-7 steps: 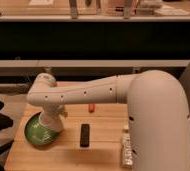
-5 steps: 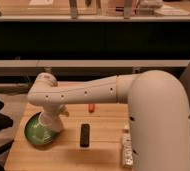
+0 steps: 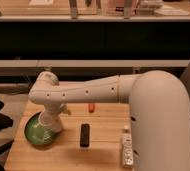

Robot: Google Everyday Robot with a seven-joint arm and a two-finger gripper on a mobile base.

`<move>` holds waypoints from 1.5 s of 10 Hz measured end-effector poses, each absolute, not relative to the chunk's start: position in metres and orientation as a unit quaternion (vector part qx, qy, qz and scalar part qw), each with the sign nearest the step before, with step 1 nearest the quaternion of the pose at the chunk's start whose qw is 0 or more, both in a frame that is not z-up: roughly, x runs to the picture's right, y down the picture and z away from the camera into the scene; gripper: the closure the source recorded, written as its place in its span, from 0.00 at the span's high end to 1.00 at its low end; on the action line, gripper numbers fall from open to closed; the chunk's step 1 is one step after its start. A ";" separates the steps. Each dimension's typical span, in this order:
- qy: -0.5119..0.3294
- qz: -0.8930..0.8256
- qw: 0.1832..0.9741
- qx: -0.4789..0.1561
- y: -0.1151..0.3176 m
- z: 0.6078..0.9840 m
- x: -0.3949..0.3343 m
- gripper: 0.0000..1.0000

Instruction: Place the ceramic cup in the ceramic bowl

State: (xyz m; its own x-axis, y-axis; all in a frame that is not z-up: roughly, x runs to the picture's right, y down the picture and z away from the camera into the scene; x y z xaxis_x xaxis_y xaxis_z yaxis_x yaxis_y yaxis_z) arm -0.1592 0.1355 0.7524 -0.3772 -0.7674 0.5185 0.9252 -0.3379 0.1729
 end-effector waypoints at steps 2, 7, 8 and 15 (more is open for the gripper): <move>-0.225 -0.798 0.532 -0.175 0.132 0.754 -0.157 0.66; -0.227 -0.795 0.535 -0.173 0.124 0.755 -0.154 0.78; -0.227 -0.795 0.536 -0.172 0.122 0.754 -0.154 0.80; -0.232 -0.792 0.539 -0.168 0.119 0.762 -0.148 0.80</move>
State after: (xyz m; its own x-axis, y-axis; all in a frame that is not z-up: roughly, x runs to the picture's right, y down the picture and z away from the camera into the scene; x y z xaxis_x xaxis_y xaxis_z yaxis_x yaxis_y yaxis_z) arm -0.1482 0.1194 0.7624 -0.3620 -0.7756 0.5171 0.9321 -0.3105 0.1867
